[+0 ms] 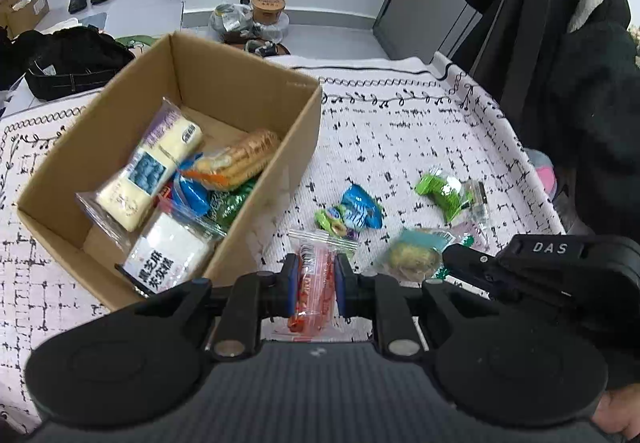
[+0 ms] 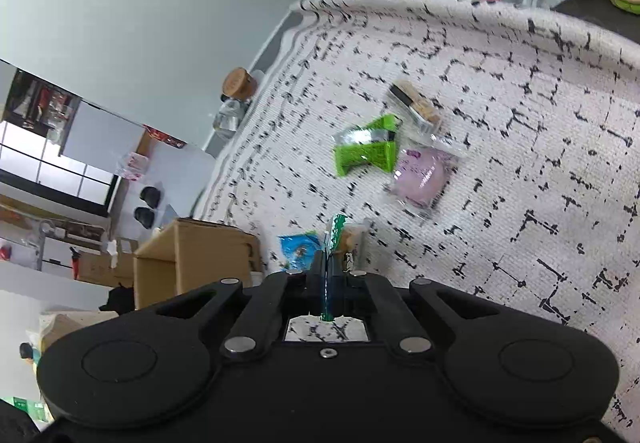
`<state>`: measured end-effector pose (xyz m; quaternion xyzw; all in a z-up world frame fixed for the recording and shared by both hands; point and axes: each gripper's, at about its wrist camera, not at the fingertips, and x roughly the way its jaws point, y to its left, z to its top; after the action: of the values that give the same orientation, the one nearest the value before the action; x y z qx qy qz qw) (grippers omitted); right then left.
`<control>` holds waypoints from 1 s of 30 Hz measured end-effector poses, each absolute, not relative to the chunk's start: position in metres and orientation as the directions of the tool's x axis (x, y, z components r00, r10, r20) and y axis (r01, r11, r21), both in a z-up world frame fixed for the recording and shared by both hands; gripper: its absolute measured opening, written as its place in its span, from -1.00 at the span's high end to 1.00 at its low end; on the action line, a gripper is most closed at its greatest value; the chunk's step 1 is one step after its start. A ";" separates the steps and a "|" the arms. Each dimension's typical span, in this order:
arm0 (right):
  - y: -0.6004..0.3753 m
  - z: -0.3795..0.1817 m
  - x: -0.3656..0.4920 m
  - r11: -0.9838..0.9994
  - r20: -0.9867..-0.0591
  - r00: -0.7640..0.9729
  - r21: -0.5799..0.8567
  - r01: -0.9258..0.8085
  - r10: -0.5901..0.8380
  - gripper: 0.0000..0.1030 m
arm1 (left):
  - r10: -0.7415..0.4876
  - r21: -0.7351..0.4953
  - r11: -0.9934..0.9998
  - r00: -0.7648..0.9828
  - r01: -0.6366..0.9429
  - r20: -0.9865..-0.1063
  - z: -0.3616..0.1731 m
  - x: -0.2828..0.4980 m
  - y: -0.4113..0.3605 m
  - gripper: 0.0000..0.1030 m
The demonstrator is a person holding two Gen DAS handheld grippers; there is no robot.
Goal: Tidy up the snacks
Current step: 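Carry both snacks over the box and open both tools to drop them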
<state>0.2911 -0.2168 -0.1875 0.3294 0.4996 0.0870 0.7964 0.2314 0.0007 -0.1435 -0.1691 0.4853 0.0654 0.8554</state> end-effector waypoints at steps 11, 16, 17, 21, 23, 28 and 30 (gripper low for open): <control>-0.201 -0.156 0.286 0.766 -0.699 0.504 0.634 0.108 0.507 1.00 | -0.049 -0.237 0.934 0.561 -0.267 -0.827 -0.101 0.226 0.016 0.66; -0.191 -0.141 0.284 0.772 -0.692 0.511 0.630 0.082 0.510 1.00 | -0.045 -0.243 0.933 0.583 -0.265 -0.811 -0.085 0.228 0.029 0.67; -0.189 -0.140 0.285 0.774 -0.693 0.511 0.628 0.082 0.508 1.00 | -0.045 -0.243 0.933 0.586 -0.265 -0.809 -0.082 0.228 0.032 0.66; -0.175 -0.126 0.284 0.778 -0.688 0.517 0.625 0.067 0.509 1.00 | -0.046 -0.251 0.930 0.593 -0.268 -0.804 -0.075 0.230 0.046 0.66; -0.167 -0.119 0.285 0.779 -0.680 0.523 0.625 0.048 0.513 1.00 | -0.045 -0.253 0.929 0.597 -0.271 -0.801 -0.072 0.230 0.053 0.67; -0.145 -0.103 0.290 0.779 -0.666 0.529 0.627 0.015 0.526 1.00 | -0.034 -0.260 0.922 0.606 -0.289 -0.795 -0.066 0.231 0.076 0.66; -0.135 -0.099 0.292 0.781 -0.665 0.525 0.625 0.002 0.531 1.00 | -0.029 -0.262 0.918 0.608 -0.298 -0.793 -0.065 0.232 0.084 0.66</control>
<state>0.2921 -0.1353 -0.0990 0.2895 0.4601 0.1605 0.8239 0.2317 0.0840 -0.0646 -0.1876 0.4359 0.0767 0.8769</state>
